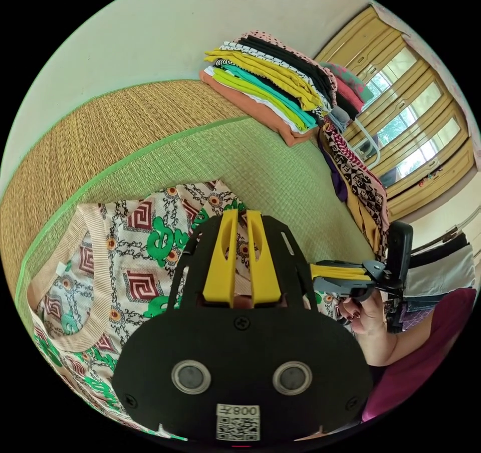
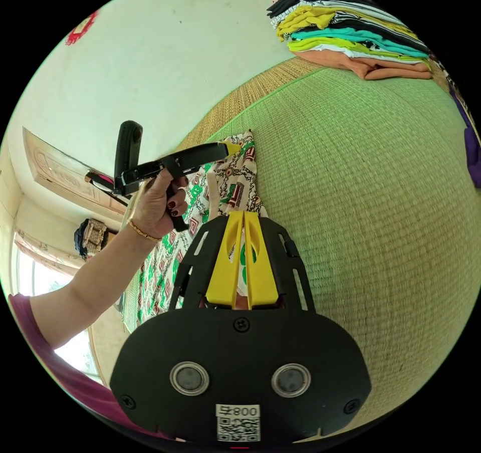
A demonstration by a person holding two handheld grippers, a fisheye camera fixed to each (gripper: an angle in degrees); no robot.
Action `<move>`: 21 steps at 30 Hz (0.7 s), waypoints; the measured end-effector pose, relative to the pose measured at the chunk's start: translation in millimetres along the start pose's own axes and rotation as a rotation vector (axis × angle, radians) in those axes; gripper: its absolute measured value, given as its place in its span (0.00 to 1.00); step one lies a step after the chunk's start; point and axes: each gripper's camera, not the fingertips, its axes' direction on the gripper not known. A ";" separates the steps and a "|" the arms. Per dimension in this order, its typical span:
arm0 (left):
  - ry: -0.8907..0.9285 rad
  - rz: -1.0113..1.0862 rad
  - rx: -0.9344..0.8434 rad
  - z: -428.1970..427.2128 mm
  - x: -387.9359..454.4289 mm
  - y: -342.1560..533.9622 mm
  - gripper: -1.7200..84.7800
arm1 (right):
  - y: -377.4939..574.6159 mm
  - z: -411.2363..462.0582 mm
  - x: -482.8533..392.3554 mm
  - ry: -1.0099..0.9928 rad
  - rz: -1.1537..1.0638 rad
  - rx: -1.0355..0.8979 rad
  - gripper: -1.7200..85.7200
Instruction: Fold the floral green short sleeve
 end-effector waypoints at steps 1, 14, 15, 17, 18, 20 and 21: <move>-0.023 -0.017 -0.047 -1.0 -1.5 -1.0 0.04 | -2.4 1.9 4.2 -0.011 0.007 -0.005 0.02; 0.058 -0.161 0.063 -141.8 -13.8 45.5 0.03 | -19.4 13.3 71.3 -0.254 0.139 0.034 0.02; 0.029 -0.179 0.076 -159.7 -16.8 46.9 0.03 | -20.0 14.6 72.9 -0.257 0.140 0.033 0.02; -0.026 -0.219 0.088 -184.6 -25.4 46.4 0.03 | -22.0 20.1 77.5 -0.259 0.142 0.030 0.02; -0.060 -0.236 0.105 -201.0 -31.8 45.2 0.03 | -22.1 21.4 78.9 -0.261 0.144 0.032 0.02; -0.117 -0.271 0.111 -220.4 -42.5 41.9 0.03 | -23.1 28.4 85.9 -0.281 0.152 0.033 0.02; -0.138 -0.283 0.083 -228.3 -50.1 37.9 0.03 | -23.7 30.5 87.6 -0.286 0.153 0.031 0.02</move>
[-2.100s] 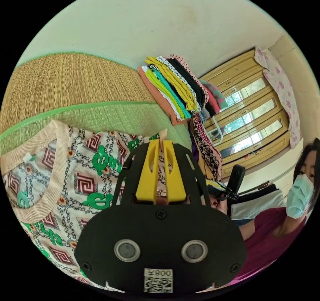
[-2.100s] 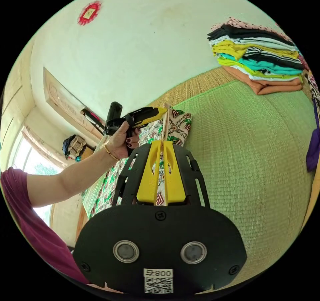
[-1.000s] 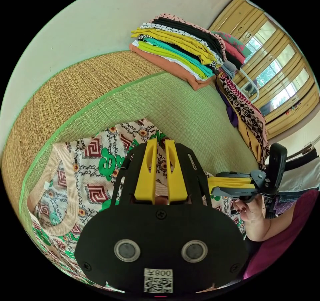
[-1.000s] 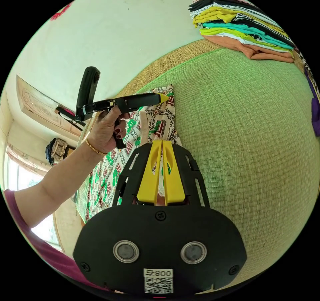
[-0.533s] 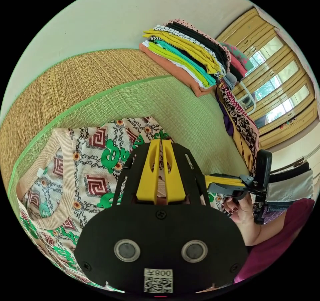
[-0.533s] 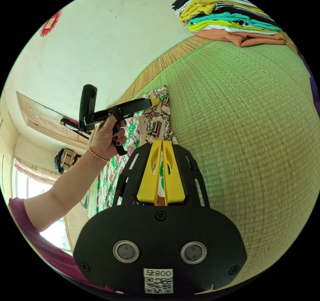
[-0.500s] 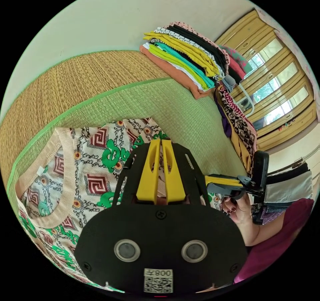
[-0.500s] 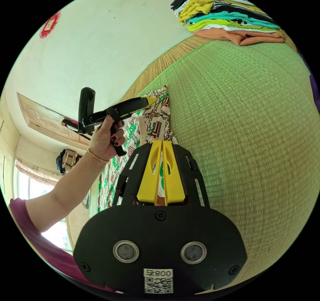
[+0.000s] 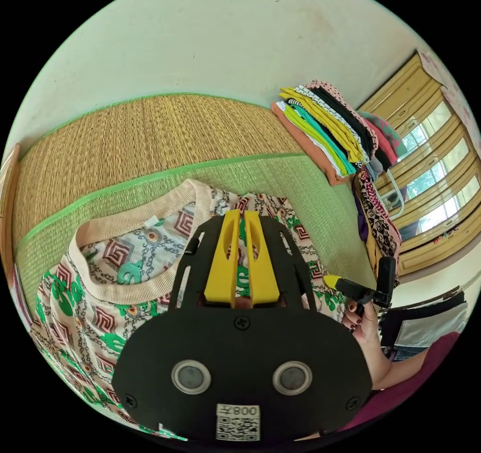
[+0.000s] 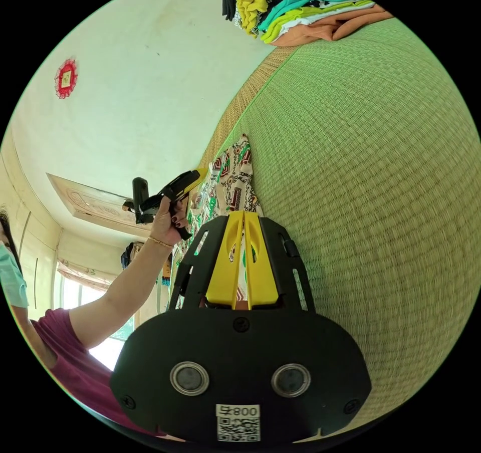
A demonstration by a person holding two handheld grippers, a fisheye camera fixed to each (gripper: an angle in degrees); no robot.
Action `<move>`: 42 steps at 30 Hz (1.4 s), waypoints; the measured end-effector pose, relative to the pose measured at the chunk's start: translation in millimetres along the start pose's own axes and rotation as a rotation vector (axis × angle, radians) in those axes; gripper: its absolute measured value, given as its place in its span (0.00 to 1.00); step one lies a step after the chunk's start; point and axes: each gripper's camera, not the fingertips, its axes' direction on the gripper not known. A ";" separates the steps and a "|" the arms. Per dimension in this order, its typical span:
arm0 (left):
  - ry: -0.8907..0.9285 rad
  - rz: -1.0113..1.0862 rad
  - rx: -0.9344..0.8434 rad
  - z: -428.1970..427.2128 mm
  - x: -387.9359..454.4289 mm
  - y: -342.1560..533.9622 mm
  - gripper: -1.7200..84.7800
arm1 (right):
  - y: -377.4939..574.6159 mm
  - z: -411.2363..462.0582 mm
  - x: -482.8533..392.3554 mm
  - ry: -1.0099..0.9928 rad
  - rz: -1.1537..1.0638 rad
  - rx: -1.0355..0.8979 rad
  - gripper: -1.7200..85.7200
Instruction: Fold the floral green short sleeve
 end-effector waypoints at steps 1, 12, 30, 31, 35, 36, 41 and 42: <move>-0.043 -0.002 -0.028 -5.1 -5.5 -5.8 0.03 | -1.3 3.0 3.8 -0.006 0.001 -0.002 0.02; 0.028 0.039 0.057 -170.5 -14.9 43.9 0.03 | 0.5 36.7 36.2 -0.045 0.005 -0.005 0.02; 0.170 -0.802 0.476 -531.4 -224.8 373.9 0.12 | 46.3 221.4 -75.0 -0.014 -0.470 -0.216 0.06; 0.206 -0.816 0.500 -540.0 -232.1 376.6 0.11 | 53.1 253.5 -89.3 -0.008 -0.504 -0.266 0.07; 0.229 -0.823 0.517 -570.9 -243.8 380.9 0.08 | 77.6 361.2 -129.3 -0.027 -0.615 -0.405 0.09; 0.233 -0.813 0.518 -581.5 -245.5 382.4 0.07 | 81.3 376.3 -134.9 -0.025 -0.633 -0.421 0.09; 0.239 -0.782 0.535 -621.6 -244.3 393.5 0.03 | 113.5 513.7 -189.5 0.023 -0.799 -0.562 0.10; 0.245 -0.769 0.544 -630.5 -242.0 395.7 0.03 | 117.2 527.9 -195.5 0.034 -0.822 -0.569 0.10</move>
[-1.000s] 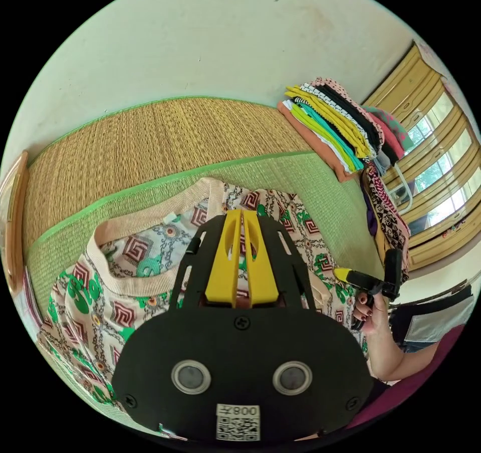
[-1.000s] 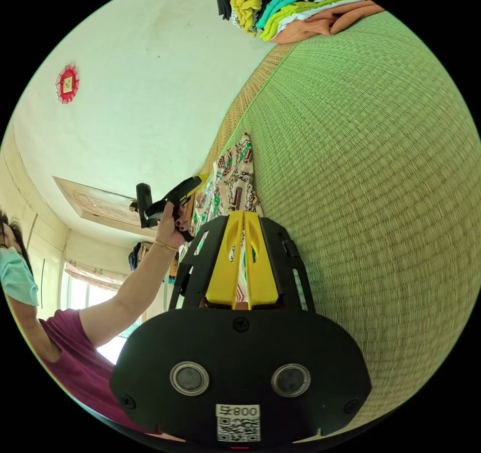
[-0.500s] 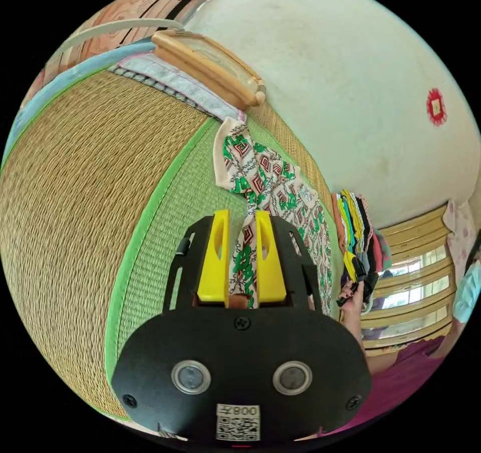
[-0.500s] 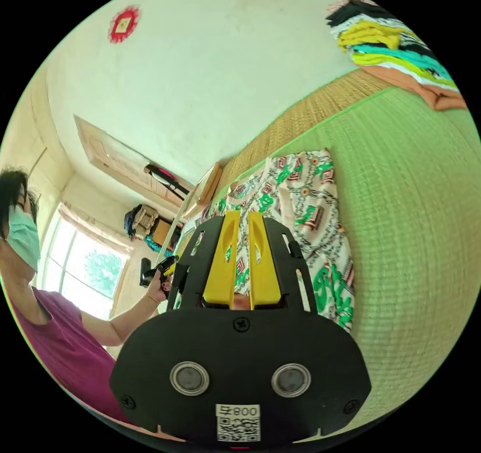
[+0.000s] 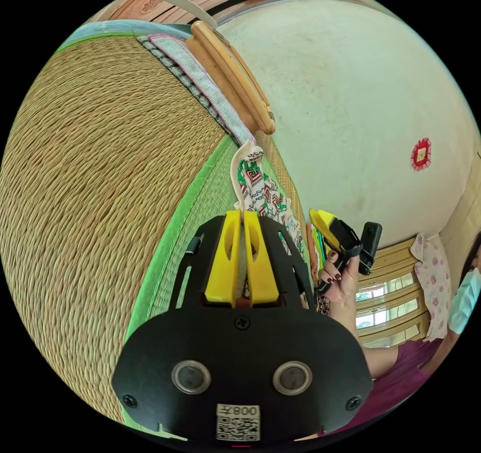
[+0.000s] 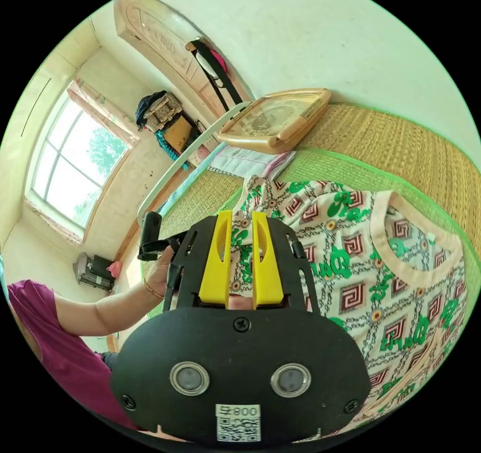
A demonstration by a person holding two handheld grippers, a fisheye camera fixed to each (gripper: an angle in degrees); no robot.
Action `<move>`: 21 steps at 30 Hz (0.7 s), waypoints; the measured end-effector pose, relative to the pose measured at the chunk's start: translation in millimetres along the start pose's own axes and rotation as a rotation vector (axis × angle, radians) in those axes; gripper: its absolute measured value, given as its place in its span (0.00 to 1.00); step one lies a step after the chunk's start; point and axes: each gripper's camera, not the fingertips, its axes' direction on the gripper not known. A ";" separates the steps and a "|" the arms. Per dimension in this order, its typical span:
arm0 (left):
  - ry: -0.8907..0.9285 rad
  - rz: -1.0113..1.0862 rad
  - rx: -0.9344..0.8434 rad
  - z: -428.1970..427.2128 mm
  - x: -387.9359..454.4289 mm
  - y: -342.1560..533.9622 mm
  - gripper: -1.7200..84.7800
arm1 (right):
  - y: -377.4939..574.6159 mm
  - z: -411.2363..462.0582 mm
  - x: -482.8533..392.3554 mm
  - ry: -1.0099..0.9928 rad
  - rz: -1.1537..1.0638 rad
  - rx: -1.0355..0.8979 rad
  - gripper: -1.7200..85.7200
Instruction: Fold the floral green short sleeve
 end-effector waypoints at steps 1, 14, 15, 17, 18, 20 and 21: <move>0.004 0.013 -0.003 -7.6 4.3 -0.7 0.03 | -17.1 24.0 -7.7 0.047 -0.036 -0.023 0.10; 0.038 0.071 -0.014 -61.9 46.6 6.3 0.03 | -101.7 236.7 -14.1 0.389 -0.208 -0.277 0.10; 0.038 0.073 -0.015 -64.7 50.5 8.2 0.03 | -102.2 241.4 -11.0 0.390 -0.204 -0.281 0.10; 0.038 0.073 -0.012 -68.6 56.2 11.7 0.03 | -104.6 257.2 2.8 0.395 -0.186 -0.296 0.08; 0.035 0.074 -0.012 -70.4 60.3 14.3 0.03 | -105.3 259.0 5.9 0.399 -0.181 -0.288 0.07; 0.032 0.075 -0.014 -72.1 66.4 18.4 0.03 | -110.4 264.9 18.7 0.393 -0.171 -0.282 0.04; 0.030 0.074 -0.014 -72.8 70.3 21.5 0.03 | -111.7 265.9 22.1 0.386 -0.168 -0.282 0.03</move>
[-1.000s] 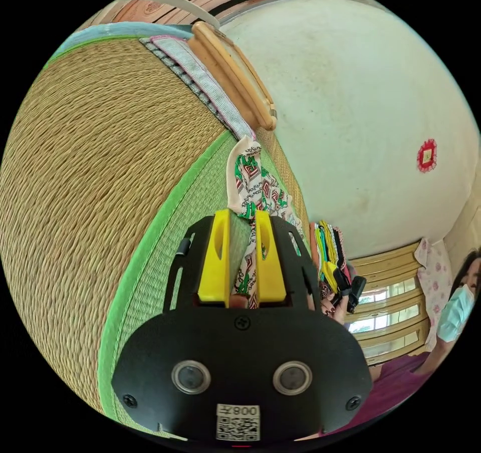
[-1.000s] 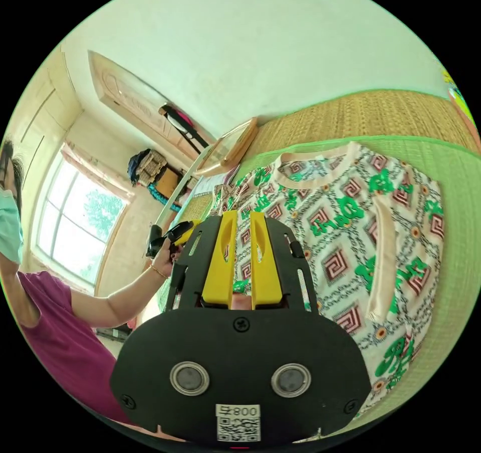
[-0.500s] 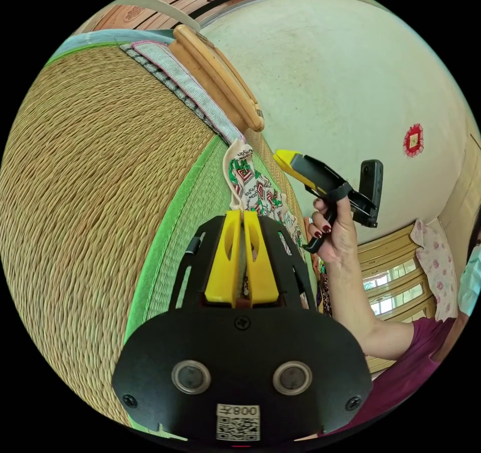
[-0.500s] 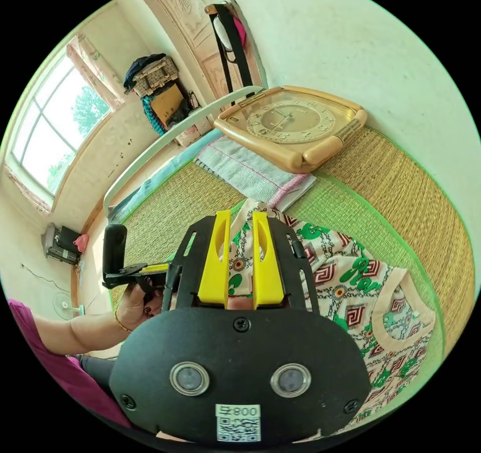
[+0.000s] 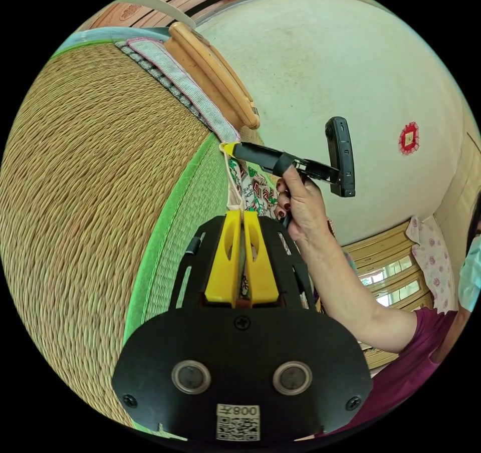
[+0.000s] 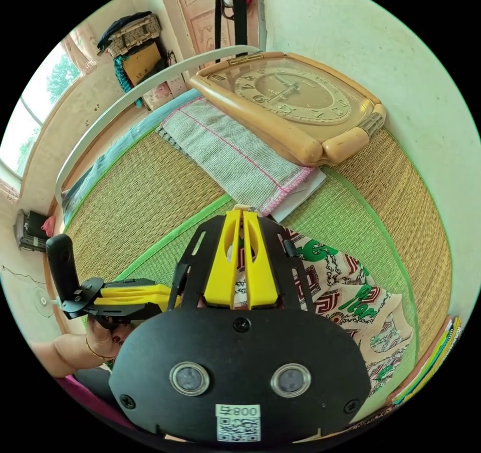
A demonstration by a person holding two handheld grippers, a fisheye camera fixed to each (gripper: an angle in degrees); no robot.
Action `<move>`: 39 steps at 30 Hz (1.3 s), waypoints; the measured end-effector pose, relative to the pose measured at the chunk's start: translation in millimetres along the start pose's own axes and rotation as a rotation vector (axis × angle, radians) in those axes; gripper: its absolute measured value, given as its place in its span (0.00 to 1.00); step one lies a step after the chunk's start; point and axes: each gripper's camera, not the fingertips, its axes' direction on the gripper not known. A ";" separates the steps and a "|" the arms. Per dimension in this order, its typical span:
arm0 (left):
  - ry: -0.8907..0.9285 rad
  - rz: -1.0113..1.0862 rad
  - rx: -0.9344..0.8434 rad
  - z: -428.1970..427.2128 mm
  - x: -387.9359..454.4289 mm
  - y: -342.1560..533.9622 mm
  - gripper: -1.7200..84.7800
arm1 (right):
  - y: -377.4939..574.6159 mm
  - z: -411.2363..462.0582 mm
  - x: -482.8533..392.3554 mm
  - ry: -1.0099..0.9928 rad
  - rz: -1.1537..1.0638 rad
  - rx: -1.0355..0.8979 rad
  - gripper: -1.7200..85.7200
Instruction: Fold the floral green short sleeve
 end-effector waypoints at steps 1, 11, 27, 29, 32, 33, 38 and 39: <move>-0.003 0.004 0.001 -0.4 4.9 3.2 0.03 | -1.9 2.8 7.3 -0.023 0.010 0.002 0.03; -0.021 0.271 -0.031 13.4 90.2 35.0 0.03 | 58.8 -47.6 148.8 -0.475 0.171 0.270 0.02; -0.300 0.631 -0.371 142.8 192.2 124.3 0.04 | 137.1 -6.5 267.3 -0.508 0.395 0.243 0.03; -0.292 0.648 -0.366 149.1 198.8 129.9 0.05 | 127.2 -12.6 256.8 -0.494 0.334 0.252 0.03; -0.265 0.627 -0.327 154.5 202.1 130.8 0.05 | 108.4 -14.7 242.3 -0.470 0.258 0.240 0.03; -0.278 0.620 -0.305 158.0 202.1 130.2 0.05 | 103.9 -13.8 239.3 -0.461 0.242 0.231 0.03; -0.347 0.606 -0.420 206.8 194.9 133.2 0.05 | 62.3 10.2 220.7 -0.310 0.179 0.128 0.05; -0.356 0.624 -0.437 216.7 195.9 138.0 0.05 | 58.4 13.5 219.7 -0.293 0.173 0.117 0.06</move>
